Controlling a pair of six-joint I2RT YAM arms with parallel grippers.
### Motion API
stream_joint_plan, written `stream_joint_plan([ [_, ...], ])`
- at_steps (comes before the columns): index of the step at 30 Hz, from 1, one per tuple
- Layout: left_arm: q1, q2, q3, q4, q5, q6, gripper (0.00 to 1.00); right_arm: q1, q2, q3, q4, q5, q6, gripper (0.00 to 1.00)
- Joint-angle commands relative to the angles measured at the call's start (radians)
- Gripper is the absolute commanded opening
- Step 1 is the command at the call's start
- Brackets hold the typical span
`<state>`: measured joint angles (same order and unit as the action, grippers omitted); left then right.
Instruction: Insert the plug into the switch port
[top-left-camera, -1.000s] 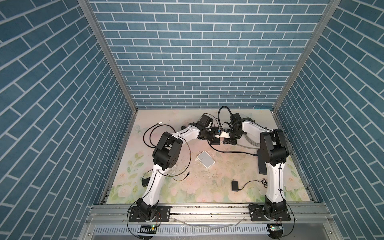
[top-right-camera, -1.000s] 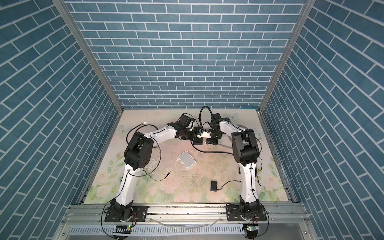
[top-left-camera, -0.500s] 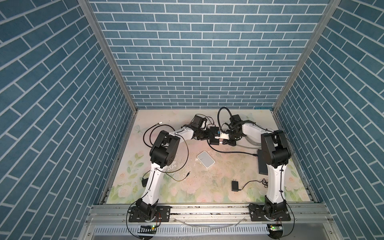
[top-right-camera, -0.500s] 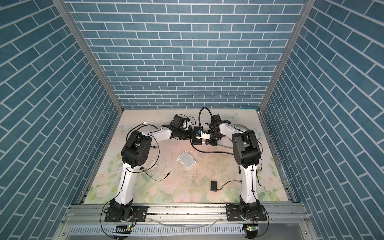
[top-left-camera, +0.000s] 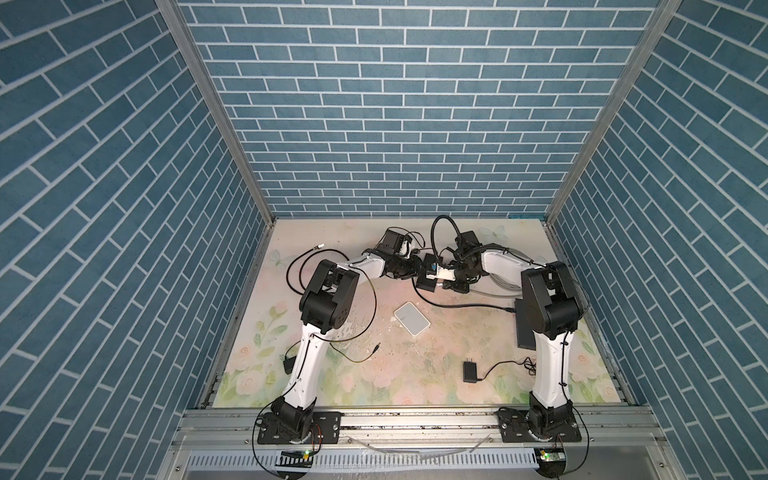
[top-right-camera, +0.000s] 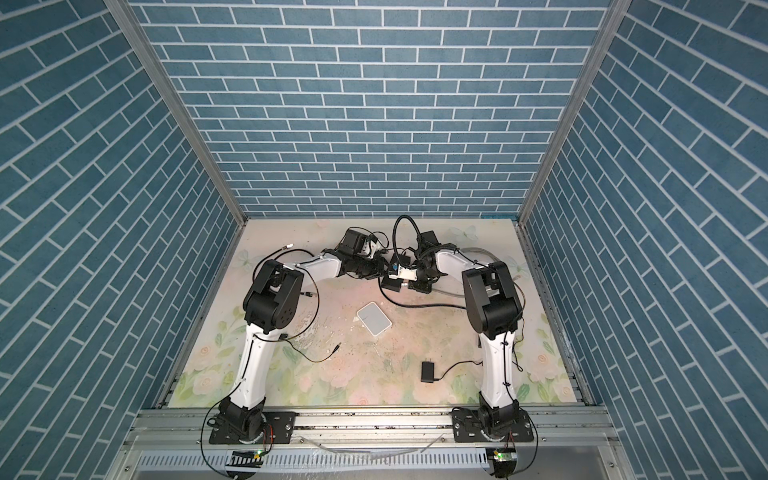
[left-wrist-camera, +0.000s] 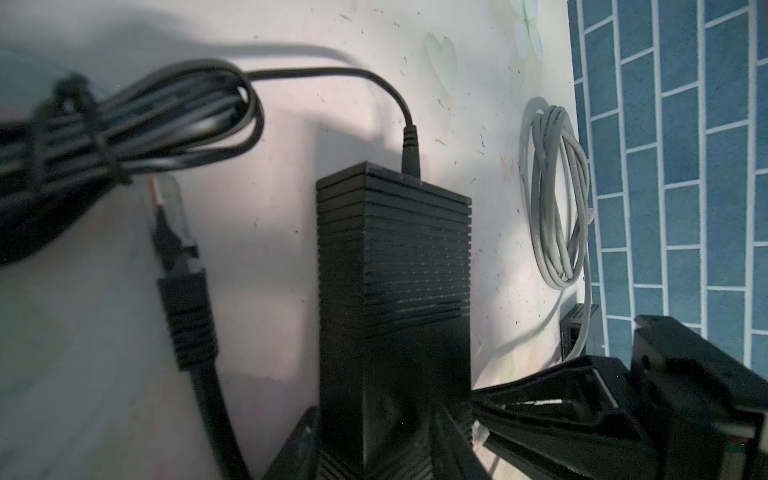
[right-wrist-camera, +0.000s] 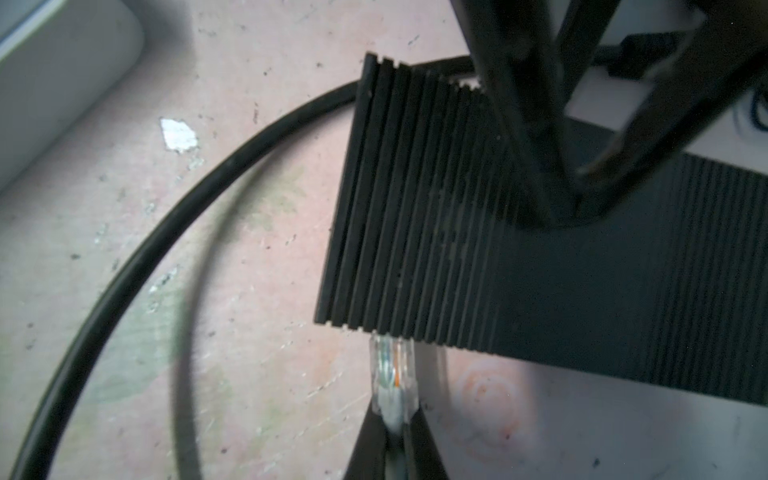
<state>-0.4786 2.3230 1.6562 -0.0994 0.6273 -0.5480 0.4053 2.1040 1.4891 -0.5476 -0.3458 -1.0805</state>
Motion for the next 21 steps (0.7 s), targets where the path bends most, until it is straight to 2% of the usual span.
stream_joint_plan([
  [1,-0.007,0.028,-0.022,-0.060,0.011,-0.014,0.44,0.010,0.014,-0.030,0.008,0.042,0.009,0.09],
  [10,-0.002,-0.087,-0.143,0.012,-0.084,-0.092,0.44,0.028,-0.005,-0.035,-0.055,0.038,0.033,0.10],
  [14,0.005,-0.153,-0.188,0.019,-0.132,-0.069,0.44,0.027,-0.052,-0.106,0.040,0.014,0.070,0.09],
  [21,0.016,-0.249,-0.265,0.092,-0.015,-0.059,0.42,-0.005,-0.141,-0.157,0.141,-0.040,0.117,0.08],
])
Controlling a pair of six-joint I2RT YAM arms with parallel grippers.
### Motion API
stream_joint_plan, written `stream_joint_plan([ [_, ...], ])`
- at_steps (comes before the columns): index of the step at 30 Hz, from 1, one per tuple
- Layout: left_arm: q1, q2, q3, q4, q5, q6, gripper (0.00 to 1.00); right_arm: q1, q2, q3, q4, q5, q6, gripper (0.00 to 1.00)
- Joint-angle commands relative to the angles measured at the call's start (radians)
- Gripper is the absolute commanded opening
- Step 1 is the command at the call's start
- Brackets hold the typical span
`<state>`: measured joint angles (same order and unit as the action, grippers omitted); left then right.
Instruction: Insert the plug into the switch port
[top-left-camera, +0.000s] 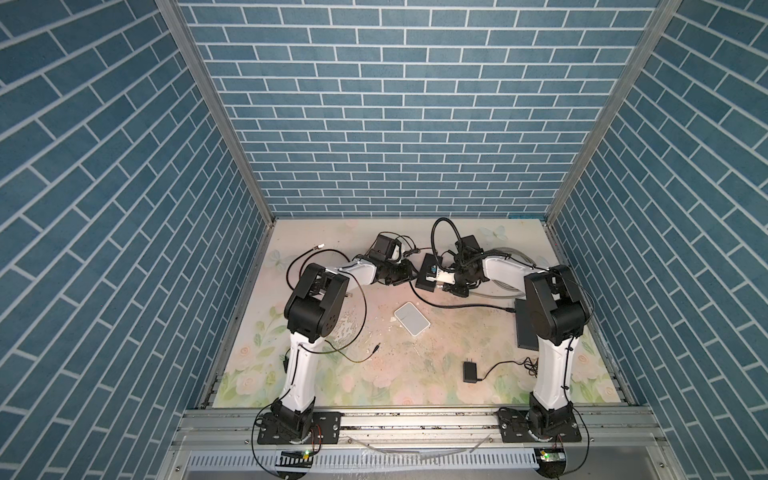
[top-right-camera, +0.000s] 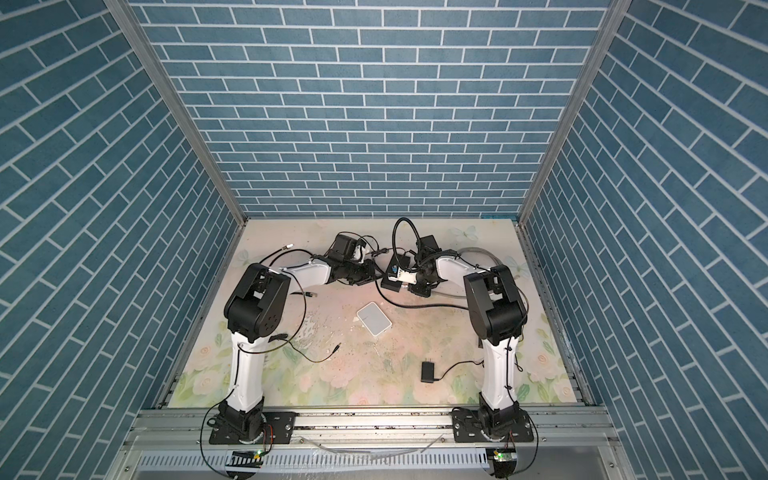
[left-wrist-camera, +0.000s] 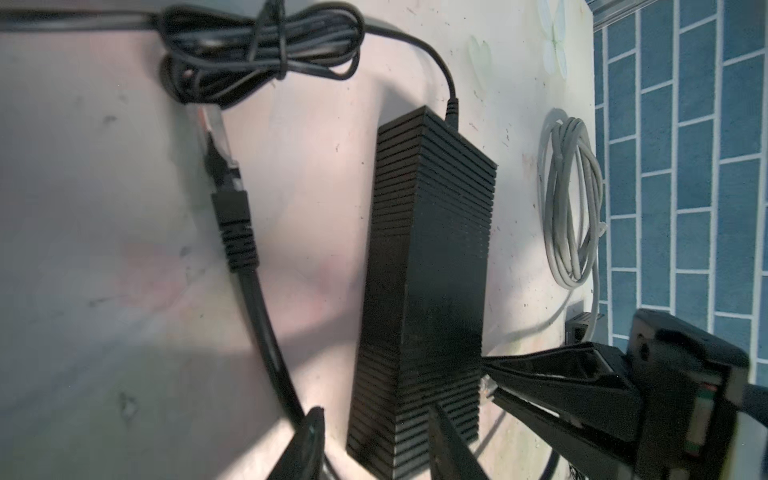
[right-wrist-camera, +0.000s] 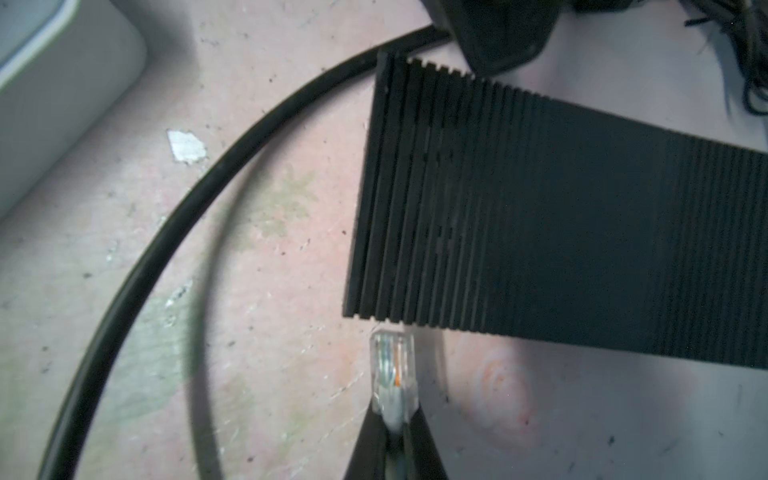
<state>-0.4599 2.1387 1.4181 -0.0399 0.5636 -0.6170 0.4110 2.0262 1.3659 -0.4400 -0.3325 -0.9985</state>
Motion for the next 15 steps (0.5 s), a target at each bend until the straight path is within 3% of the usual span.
stream_joint_plan([
  [1,-0.011,-0.086,-0.050,0.048,0.061,-0.004,0.42,-0.012,-0.082,-0.046,0.052,-0.064,0.040,0.09],
  [5,-0.029,-0.128,-0.124,0.185,0.110,-0.117,0.44,-0.020,-0.133,-0.059,0.079,-0.128,0.055,0.09],
  [11,-0.078,-0.080,-0.135,0.368,0.143,-0.267,0.45,-0.022,-0.155,-0.077,0.105,-0.164,0.067,0.09],
  [15,-0.094,-0.052,-0.112,0.396,0.142,-0.279,0.45,-0.026,-0.158,-0.083,0.101,-0.177,0.066,0.09],
])
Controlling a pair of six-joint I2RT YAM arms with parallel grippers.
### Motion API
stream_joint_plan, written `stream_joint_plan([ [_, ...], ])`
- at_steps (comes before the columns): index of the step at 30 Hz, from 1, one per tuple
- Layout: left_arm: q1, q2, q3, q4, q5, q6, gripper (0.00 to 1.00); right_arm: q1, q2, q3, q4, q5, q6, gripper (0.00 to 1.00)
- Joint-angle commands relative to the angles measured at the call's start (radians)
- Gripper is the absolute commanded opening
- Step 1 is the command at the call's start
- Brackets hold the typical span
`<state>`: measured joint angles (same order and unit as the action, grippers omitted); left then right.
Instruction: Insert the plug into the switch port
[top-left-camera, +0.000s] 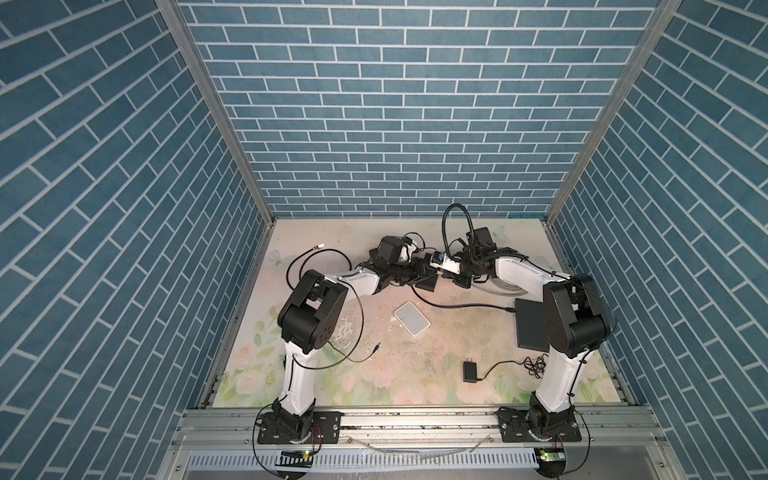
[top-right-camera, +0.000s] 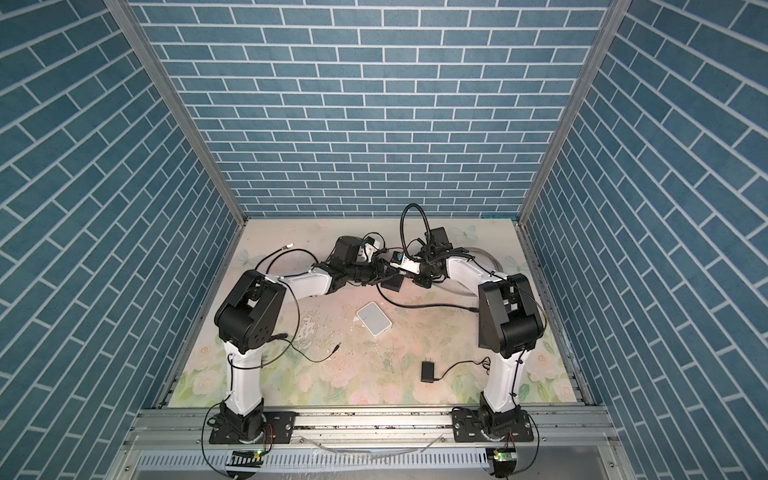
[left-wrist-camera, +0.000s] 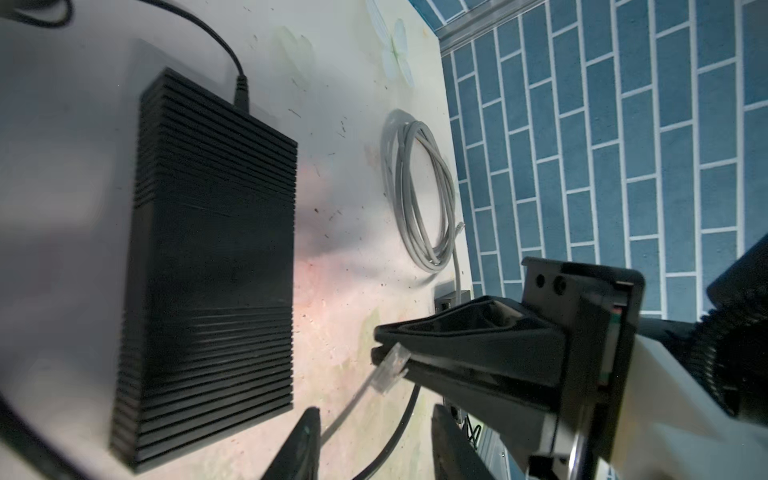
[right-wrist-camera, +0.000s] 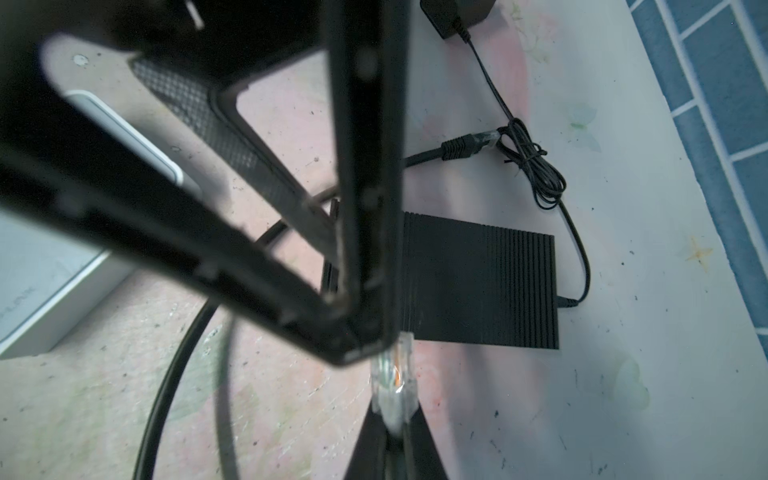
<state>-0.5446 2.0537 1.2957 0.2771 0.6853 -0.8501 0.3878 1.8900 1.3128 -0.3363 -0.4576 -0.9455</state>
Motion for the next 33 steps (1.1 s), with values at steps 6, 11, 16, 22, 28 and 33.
stream_joint_plan([
  [6,-0.016,0.055,0.016,0.087,0.016,-0.051,0.44,-0.003,-0.023,-0.034,0.001,-0.059,0.017,0.09],
  [11,-0.016,0.069,0.015,0.113,0.021,-0.066,0.41,-0.003,-0.014,-0.030,0.000,-0.078,0.021,0.09],
  [16,-0.016,0.088,0.025,0.125,0.033,-0.070,0.37,-0.003,-0.011,-0.026,-0.006,-0.092,0.021,0.09],
  [22,-0.016,0.105,0.038,0.140,0.044,-0.076,0.24,-0.003,-0.006,-0.020,-0.021,-0.100,0.016,0.09],
  [28,-0.016,0.124,0.040,0.171,0.066,-0.079,0.11,-0.003,0.000,-0.024,-0.026,-0.111,0.020,0.09],
  [33,-0.014,0.132,0.042,0.191,0.101,-0.056,0.03,-0.007,0.006,-0.024,-0.046,-0.096,0.024,0.16],
])
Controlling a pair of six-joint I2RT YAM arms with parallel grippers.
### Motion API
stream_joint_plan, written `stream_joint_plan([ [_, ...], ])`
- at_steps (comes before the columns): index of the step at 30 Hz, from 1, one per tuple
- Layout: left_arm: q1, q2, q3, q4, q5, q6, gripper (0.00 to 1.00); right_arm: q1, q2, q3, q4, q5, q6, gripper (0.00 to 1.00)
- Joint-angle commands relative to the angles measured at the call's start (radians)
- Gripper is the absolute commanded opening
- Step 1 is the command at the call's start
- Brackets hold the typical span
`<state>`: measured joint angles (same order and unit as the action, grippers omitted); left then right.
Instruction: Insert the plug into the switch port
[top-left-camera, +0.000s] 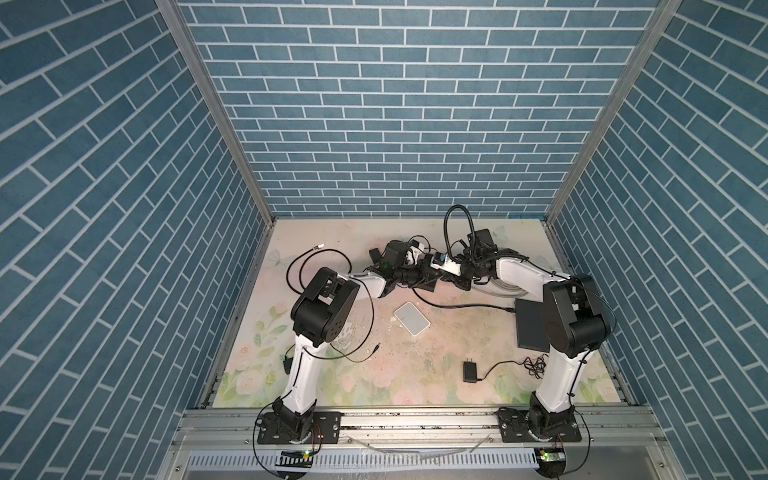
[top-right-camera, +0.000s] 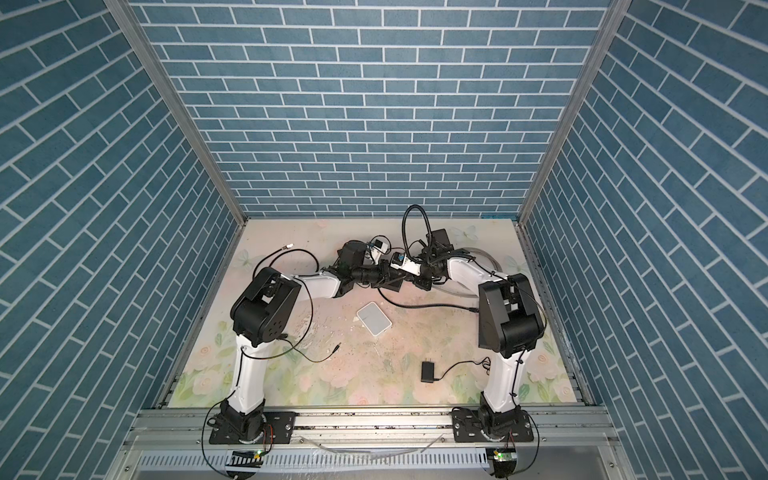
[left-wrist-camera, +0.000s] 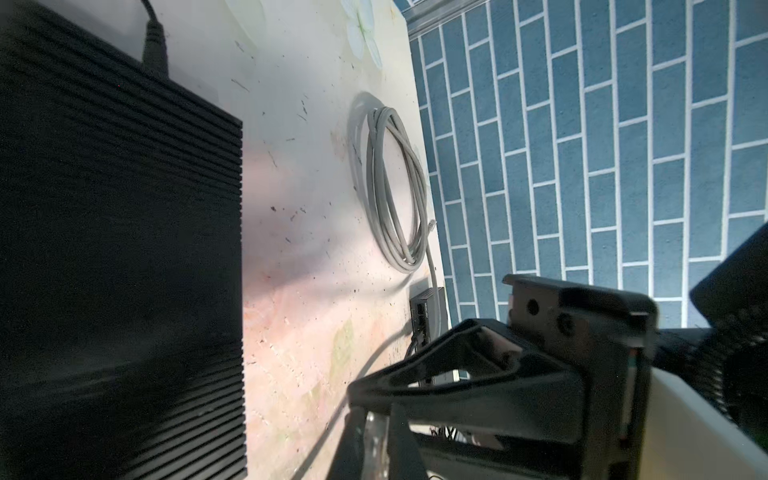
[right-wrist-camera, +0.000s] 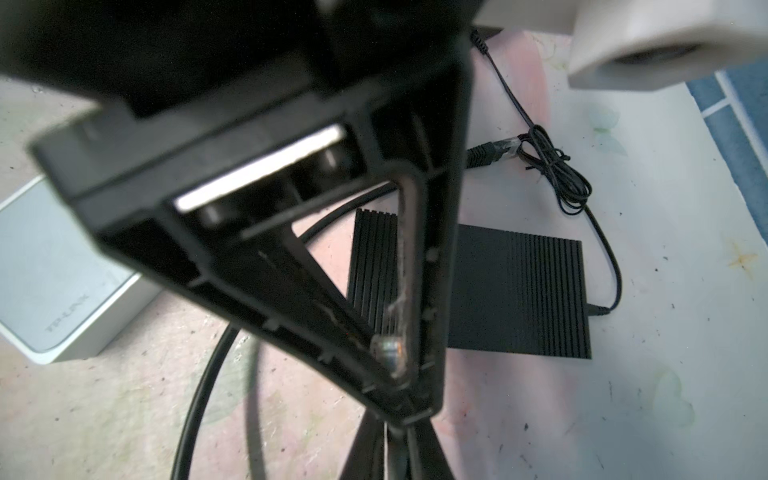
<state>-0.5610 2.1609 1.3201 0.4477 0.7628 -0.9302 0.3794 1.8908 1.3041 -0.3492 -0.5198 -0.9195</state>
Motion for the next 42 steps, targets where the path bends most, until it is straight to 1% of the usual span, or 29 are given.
stream_joint_plan([
  [1,0.003,0.024,0.020,0.014,0.032,0.037,0.03,-0.004,0.004,-0.014,-0.042,-0.037,-0.002,0.19],
  [3,0.006,0.024,0.024,-0.003,0.043,0.061,0.02,-0.019,-0.007,-0.018,-0.053,-0.065,-0.001,0.23],
  [5,0.008,0.019,0.022,-0.018,0.041,0.079,0.02,-0.037,-0.022,-0.022,-0.072,-0.108,-0.003,0.24],
  [8,0.013,0.015,0.012,-0.004,0.048,0.074,0.02,-0.055,-0.019,-0.005,-0.123,-0.141,-0.012,0.24],
  [10,0.014,0.013,0.009,0.014,0.052,0.061,0.02,-0.060,-0.009,-0.001,-0.128,-0.144,-0.012,0.24],
  [16,0.015,0.017,0.003,0.056,0.064,0.031,0.02,-0.063,-0.027,-0.047,-0.044,-0.182,0.019,0.22],
  [21,0.015,0.019,0.004,0.076,0.069,0.018,0.02,-0.062,-0.013,-0.019,-0.076,-0.196,0.012,0.21],
  [25,0.015,0.020,-0.002,0.105,0.074,-0.005,0.02,-0.061,-0.015,-0.023,-0.063,-0.202,0.017,0.17],
  [30,0.016,0.028,-0.004,0.139,0.078,-0.034,0.02,-0.059,-0.017,-0.023,-0.056,-0.214,0.023,0.16],
  [34,0.018,0.025,-0.006,0.134,0.077,-0.035,0.02,-0.059,-0.023,-0.035,-0.043,-0.220,0.022,0.05],
  [36,0.018,0.024,-0.011,0.131,0.070,-0.035,0.02,-0.059,-0.024,-0.038,-0.037,-0.208,0.027,0.05],
  [38,0.022,0.024,-0.015,0.128,0.064,-0.032,0.03,-0.058,-0.023,-0.039,-0.039,-0.198,0.025,0.05],
  [39,0.024,0.024,-0.018,0.127,0.061,-0.034,0.06,-0.058,-0.022,-0.037,-0.045,-0.191,0.024,0.05],
  [40,0.026,0.022,-0.021,0.126,0.058,-0.032,0.12,-0.059,-0.021,-0.036,-0.055,-0.183,0.020,0.05],
  [42,0.029,0.015,-0.025,0.128,0.052,-0.031,0.15,-0.059,-0.016,-0.027,-0.076,-0.171,0.011,0.05],
])
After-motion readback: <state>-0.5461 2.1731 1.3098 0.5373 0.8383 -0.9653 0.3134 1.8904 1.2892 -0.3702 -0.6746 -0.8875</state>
